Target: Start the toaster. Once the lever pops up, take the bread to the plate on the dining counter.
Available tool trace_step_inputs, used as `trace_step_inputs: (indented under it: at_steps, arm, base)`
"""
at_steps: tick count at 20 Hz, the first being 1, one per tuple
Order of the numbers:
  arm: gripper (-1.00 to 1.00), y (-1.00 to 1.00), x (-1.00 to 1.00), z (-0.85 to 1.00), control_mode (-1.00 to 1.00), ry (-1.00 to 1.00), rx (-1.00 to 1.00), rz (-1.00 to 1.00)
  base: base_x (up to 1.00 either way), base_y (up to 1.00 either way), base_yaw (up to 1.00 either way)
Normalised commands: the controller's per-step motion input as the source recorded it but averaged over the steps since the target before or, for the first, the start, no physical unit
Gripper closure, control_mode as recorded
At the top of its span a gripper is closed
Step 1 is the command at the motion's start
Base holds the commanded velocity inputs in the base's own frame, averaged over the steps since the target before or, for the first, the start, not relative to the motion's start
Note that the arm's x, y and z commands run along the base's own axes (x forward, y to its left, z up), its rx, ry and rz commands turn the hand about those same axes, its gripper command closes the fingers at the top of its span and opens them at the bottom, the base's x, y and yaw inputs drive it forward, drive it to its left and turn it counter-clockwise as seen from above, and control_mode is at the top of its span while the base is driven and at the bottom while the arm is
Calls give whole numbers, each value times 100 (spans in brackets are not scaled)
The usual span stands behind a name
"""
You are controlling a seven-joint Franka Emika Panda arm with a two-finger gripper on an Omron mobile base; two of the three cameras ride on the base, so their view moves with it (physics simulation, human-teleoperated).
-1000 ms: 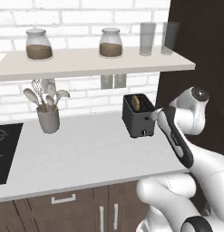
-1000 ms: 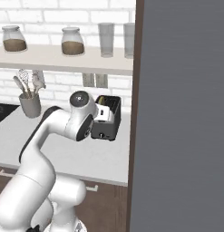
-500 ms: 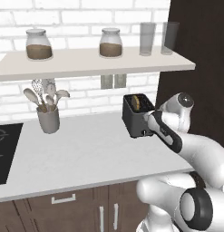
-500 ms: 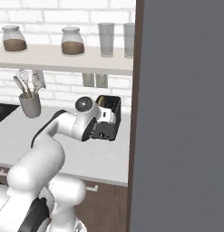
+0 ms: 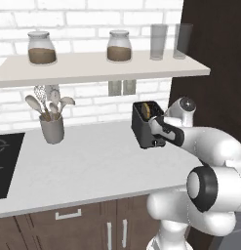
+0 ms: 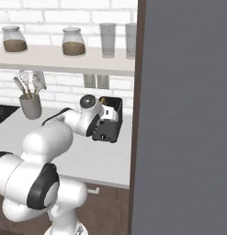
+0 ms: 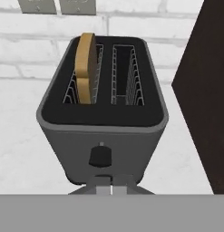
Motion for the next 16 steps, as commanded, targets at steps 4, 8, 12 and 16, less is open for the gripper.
trace_step_inputs:
  at_steps: [4,8,12,16]
  arm:
    - [100,10,26,-20,-100,0,0,-1]
    - [100,11,8,-19,-100,0,0,-1]
    - [100,1,6,-21,-100,0,0,-1]
    - [100,0,9,-23,-100,0,0,-1]
  base:
    - [0,0,0]
    - [0,0,0]
    - [0,0,0]
    - [0,0,0]
